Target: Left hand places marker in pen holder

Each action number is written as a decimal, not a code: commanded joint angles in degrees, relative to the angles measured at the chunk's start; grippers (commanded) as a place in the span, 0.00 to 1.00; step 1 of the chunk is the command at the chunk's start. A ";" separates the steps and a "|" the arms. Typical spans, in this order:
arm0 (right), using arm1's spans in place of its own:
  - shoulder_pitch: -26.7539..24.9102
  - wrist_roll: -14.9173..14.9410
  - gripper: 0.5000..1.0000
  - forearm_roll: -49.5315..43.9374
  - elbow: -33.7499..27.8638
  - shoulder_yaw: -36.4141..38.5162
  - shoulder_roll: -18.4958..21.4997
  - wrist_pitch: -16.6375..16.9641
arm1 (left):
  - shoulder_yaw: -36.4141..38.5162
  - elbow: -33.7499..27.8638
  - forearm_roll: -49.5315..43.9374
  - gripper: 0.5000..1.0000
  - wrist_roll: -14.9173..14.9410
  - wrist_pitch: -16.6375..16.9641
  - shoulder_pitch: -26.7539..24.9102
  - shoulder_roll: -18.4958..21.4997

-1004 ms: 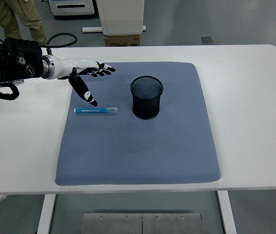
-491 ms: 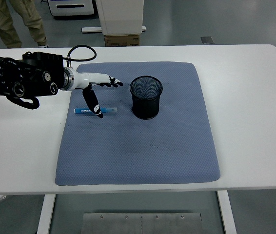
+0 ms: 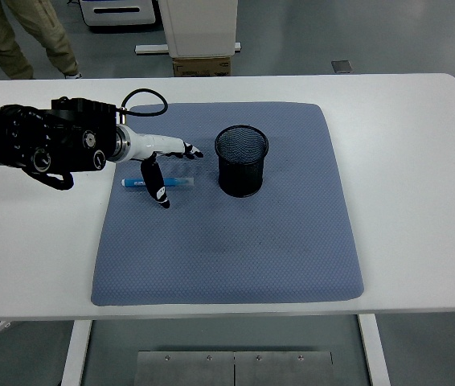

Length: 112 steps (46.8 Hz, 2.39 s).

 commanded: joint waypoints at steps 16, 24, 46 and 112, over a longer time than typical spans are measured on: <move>-0.03 0.00 1.00 0.00 0.01 0.00 0.00 0.00 | 2.56 0.00 0.07 1.00 0.00 -1.07 -0.79 1.22; -0.03 0.00 1.00 0.00 0.01 0.00 0.00 0.00 | 2.56 0.35 0.07 1.00 0.00 -1.16 -1.59 1.57; -0.03 0.00 1.00 0.00 0.01 0.00 0.00 0.00 | -3.06 -0.17 7.37 1.00 0.08 4.11 -1.50 6.14; 0.06 0.00 1.00 0.00 0.01 0.00 0.00 0.00 | 3.70 -8.44 8.07 0.65 1.14 9.82 -0.45 6.85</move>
